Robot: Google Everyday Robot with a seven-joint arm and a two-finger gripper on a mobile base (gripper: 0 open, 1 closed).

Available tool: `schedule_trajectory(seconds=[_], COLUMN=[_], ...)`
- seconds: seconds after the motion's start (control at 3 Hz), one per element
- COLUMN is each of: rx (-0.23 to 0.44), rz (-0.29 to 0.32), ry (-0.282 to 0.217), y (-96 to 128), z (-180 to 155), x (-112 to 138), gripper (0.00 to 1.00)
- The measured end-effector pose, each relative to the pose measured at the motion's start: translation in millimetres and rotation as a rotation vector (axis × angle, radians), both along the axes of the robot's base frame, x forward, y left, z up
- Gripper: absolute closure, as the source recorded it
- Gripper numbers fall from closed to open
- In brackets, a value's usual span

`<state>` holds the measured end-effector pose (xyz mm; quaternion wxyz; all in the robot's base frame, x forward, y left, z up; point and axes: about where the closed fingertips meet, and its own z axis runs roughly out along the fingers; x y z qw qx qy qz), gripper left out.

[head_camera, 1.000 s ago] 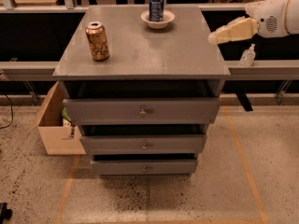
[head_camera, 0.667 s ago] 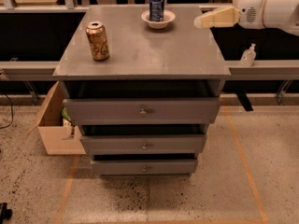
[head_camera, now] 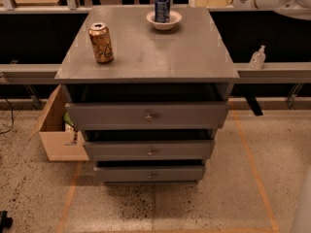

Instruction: Pick pepsi can from paper bowl and place on counter

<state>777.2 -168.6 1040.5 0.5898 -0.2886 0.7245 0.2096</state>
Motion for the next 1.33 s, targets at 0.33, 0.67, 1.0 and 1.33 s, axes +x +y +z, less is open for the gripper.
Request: schedule_trajectory(seconds=[0.33, 0.67, 1.0, 1.33], rx=[-0.008, -0.047, -0.076, -0.056], rz=[-0.020, -0.091, -0.169, -0.212], ry=[-0.017, -0.078, -0.129, -0.154], y=[14, 24, 29, 38], z=[-15, -34, -51, -65], x=[14, 47, 75, 102], gripper=[0.00, 0.00, 0.00, 0.00])
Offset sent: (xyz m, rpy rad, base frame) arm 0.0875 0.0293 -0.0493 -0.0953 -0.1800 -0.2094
